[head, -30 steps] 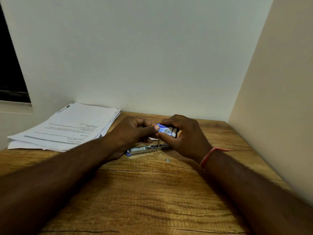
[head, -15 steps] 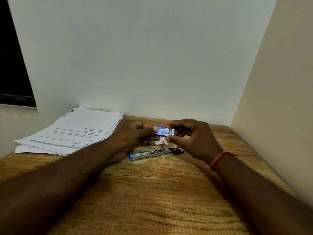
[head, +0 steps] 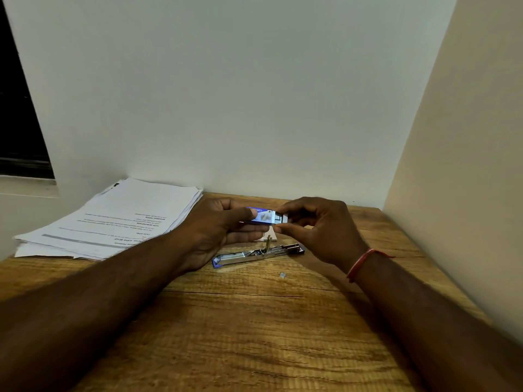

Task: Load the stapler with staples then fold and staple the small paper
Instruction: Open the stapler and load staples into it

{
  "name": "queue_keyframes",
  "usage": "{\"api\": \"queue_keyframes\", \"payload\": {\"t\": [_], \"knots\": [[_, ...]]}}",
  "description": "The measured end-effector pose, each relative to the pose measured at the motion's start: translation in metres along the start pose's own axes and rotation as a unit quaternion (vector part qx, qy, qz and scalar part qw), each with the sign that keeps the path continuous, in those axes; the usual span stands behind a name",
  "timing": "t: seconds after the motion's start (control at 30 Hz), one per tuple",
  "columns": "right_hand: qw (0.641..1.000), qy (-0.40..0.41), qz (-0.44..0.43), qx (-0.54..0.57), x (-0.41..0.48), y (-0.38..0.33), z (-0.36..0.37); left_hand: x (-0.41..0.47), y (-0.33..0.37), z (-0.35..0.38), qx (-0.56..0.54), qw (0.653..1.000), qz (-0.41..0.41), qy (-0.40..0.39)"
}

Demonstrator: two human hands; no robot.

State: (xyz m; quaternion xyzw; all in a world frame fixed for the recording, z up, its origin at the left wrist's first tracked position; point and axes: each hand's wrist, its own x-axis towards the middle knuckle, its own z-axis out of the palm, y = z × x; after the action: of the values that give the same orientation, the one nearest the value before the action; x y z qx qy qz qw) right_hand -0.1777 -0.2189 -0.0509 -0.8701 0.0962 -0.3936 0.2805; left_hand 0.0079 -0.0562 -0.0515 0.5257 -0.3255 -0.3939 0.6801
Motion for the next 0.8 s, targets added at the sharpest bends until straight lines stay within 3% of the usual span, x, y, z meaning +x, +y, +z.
{"api": "queue_keyframes", "payload": {"t": [0.23,0.8], "knots": [[1.000,-0.013,0.001,0.008,-0.0015,-0.0014,0.0008,-0.0014,0.0007,-0.0010,0.002,1.000,-0.006,0.012],[0.992,-0.065,0.023,-0.102,0.0012,-0.0092,0.0092,-0.0042,0.0000,0.0037,0.018,0.999,0.011,0.025]]}}
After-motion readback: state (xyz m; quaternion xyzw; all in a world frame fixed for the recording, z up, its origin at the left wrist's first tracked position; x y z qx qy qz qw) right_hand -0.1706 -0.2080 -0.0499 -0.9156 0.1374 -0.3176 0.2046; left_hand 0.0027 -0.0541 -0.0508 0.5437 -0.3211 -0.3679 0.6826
